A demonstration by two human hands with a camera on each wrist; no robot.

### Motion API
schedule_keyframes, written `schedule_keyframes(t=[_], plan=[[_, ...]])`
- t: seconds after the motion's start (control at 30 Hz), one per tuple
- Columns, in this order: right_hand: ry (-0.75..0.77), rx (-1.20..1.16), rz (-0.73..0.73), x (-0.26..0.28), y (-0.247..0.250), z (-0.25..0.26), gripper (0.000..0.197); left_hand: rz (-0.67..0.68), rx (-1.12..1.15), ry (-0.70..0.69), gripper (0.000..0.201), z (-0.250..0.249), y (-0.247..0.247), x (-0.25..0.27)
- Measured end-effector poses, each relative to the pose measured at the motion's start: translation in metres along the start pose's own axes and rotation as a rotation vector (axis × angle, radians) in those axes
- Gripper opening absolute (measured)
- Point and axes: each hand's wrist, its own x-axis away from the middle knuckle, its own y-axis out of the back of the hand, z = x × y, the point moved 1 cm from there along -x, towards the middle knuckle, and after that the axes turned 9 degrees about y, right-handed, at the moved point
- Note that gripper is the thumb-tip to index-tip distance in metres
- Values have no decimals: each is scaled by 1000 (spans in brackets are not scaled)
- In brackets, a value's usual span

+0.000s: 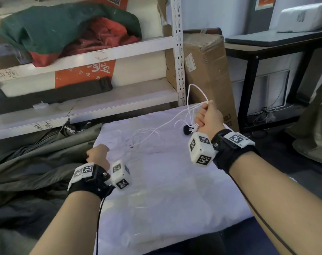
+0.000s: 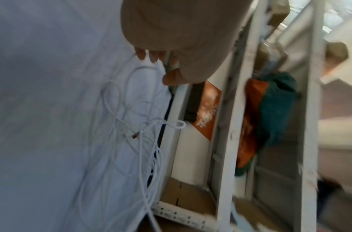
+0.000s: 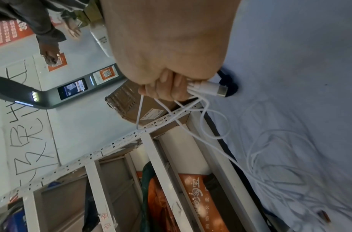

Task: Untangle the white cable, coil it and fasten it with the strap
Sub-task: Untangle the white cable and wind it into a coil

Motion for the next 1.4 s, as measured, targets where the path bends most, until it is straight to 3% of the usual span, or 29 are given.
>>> schedule_keyframes(t=[0.07, 0.1, 0.2, 0.27, 0.4, 0.47, 0.53, 0.63, 0.77, 0.93, 1.07, 1.17, 1.3, 1.4], plan=[[-41, 25, 81, 4, -5, -3, 42, -171, -250, -146, 56, -11, 0, 7], [-71, 34, 127, 6, -8, -5, 42, -180, -293, -259, 54, -16, -3, 15], [-173, 116, 256, 14, -19, -11, 42, 1, -301, -621, 47, -26, -18, 37], [-219, 187, 345, 21, -26, -13, 41, 184, -340, -749, 40, -30, -31, 52], [-304, 267, 526, 31, -38, -12, 42, 620, -499, -675, 35, -31, -52, 79], [-335, 284, 570, 33, -40, -8, 43, 768, -518, -620, 28, -28, -55, 84], [-353, 318, 590, 32, -39, -5, 42, 825, -510, -592, 28, -28, -52, 81], [-431, 433, 645, 34, -34, -2, 41, 775, -394, -620, 24, -34, -45, 67], [-594, 591, 814, 47, -31, -9, 41, 596, -276, -661, 19, -45, -41, 60], [-661, 465, 968, 49, -33, -1, 40, 565, -285, -671, 20, -47, -37, 51], [-678, 124, 933, 44, -36, 7, 49, 579, -364, -723, 23, -37, -39, 42], [-666, -210, 834, 36, -36, 10, 46, 507, -522, -773, 35, -28, -40, 31], [-528, -582, 556, 19, -30, 19, 40, 480, -630, -722, 41, -16, -31, 18], [-369, -662, 294, 10, -24, 16, 67, 480, -768, -755, 44, -13, -29, 17]])
